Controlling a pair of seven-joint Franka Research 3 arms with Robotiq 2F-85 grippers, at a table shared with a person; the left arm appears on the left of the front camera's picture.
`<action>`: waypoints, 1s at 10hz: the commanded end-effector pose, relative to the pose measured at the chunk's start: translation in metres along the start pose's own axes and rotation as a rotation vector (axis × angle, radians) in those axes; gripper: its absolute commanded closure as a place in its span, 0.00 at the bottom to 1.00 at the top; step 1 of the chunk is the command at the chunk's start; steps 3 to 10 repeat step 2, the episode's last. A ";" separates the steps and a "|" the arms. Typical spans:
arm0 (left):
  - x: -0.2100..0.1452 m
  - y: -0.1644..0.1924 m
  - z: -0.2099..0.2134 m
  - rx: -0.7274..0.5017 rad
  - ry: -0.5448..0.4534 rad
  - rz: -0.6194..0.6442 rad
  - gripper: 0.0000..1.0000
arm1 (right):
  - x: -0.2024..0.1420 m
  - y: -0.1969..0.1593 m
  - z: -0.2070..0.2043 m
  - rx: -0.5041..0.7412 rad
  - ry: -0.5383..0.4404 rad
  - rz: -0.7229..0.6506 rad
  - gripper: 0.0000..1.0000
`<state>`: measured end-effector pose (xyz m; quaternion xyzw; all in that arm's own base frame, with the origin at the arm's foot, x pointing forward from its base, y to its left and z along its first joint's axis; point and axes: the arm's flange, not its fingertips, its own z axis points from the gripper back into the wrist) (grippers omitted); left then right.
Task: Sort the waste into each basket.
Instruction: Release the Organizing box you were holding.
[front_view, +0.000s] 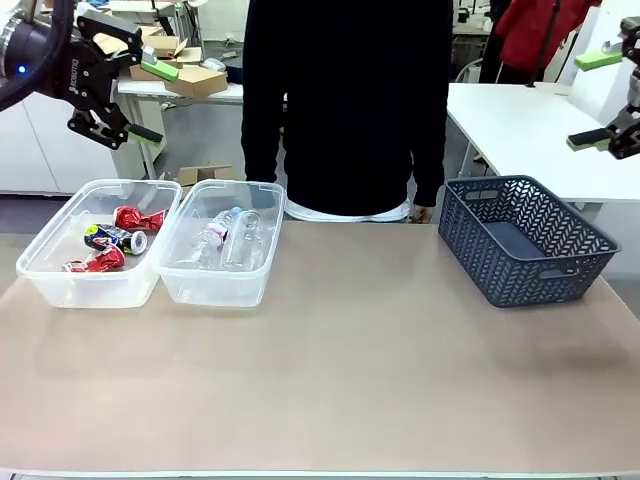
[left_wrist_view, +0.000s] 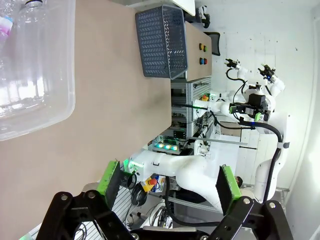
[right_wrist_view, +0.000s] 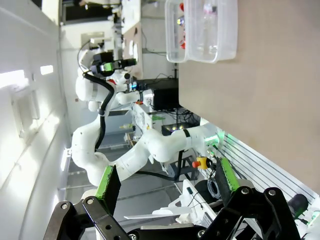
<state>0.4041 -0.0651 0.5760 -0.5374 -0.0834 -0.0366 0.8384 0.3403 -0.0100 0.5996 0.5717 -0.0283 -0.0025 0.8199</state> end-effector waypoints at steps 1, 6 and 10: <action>-0.001 0.000 0.001 0.012 0.004 0.006 0.00 | 0.000 0.001 0.005 -0.015 0.014 0.016 0.00; -0.001 0.000 0.001 0.012 0.004 0.006 0.00 | 0.000 0.001 0.005 -0.015 0.014 0.016 0.00; -0.001 0.000 0.001 0.012 0.004 0.006 0.00 | 0.000 0.001 0.005 -0.015 0.014 0.016 0.00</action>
